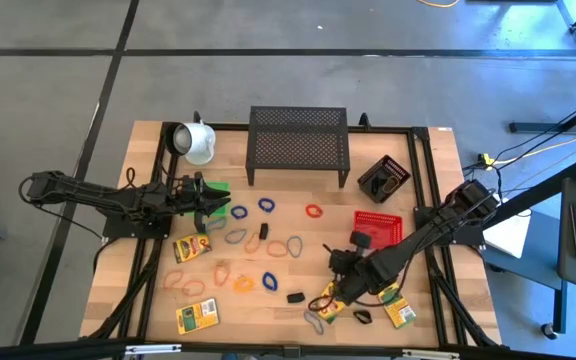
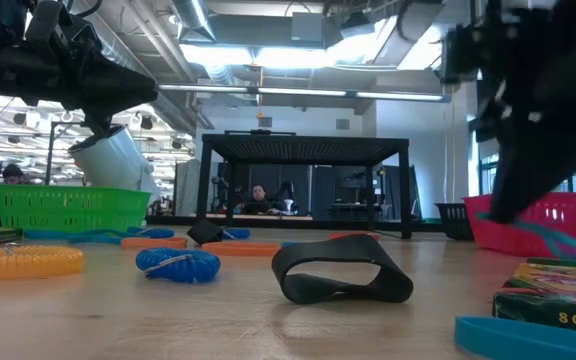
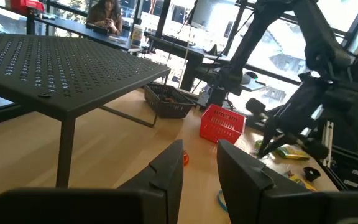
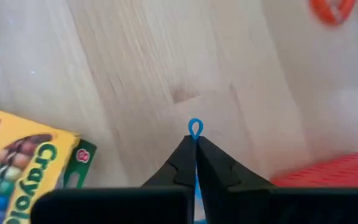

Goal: Pick & Place Office Desk Supplies
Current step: Put the blue rubber band into the black bin

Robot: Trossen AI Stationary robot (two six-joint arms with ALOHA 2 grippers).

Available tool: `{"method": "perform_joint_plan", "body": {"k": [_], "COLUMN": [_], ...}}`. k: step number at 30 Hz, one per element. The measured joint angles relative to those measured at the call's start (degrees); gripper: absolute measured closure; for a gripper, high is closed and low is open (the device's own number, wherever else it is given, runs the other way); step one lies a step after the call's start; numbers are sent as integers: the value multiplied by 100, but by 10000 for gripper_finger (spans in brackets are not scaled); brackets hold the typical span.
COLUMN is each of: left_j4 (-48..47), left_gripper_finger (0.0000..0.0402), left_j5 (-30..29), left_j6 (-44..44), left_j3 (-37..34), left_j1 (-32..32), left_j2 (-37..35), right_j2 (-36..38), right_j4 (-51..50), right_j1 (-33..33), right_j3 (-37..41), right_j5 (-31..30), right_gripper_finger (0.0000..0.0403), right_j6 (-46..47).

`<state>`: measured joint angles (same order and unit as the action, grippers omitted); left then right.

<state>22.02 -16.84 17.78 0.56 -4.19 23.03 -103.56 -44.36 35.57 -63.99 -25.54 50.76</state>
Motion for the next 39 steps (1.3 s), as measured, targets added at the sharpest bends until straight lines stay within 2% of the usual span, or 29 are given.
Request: {"method": "perform_joint_plan", "body": {"k": [10,13,19,22,26,34,39], "left_j4": [0,0,0,0,0,2,0], "left_gripper_finger": [311,311,311,311,311,311,311], "left_j5": [0,-2,0,0,0,0,0], "left_j6": [-4,0,-2,-4,-4,-4,0], "left_j3": [0,0,0,0,1,0,0], "left_j1": [-2,-2,-2,0,0,0,-2], "left_j2": [-2,-1,-2,0,-1,0,0], "right_j2": [8,13,21,21,21,21,218], "right_j4": [-2,71,545,646,653,525,-475], "right_j1": [-445,-541,-651,-789,-1023,-1517,-1829], "right_j3": [-1478,-1910,-2363,-2385,-2385,-2385,-2387], "right_j5": [-1277,-2020,-3900,-4396,-4510,-3711,-3085], "right_gripper_finger": [396,396,396,396,396,396,396], "right_j6": [-346,-473,-1124,-1276,-1256,-1267,-1173]}}
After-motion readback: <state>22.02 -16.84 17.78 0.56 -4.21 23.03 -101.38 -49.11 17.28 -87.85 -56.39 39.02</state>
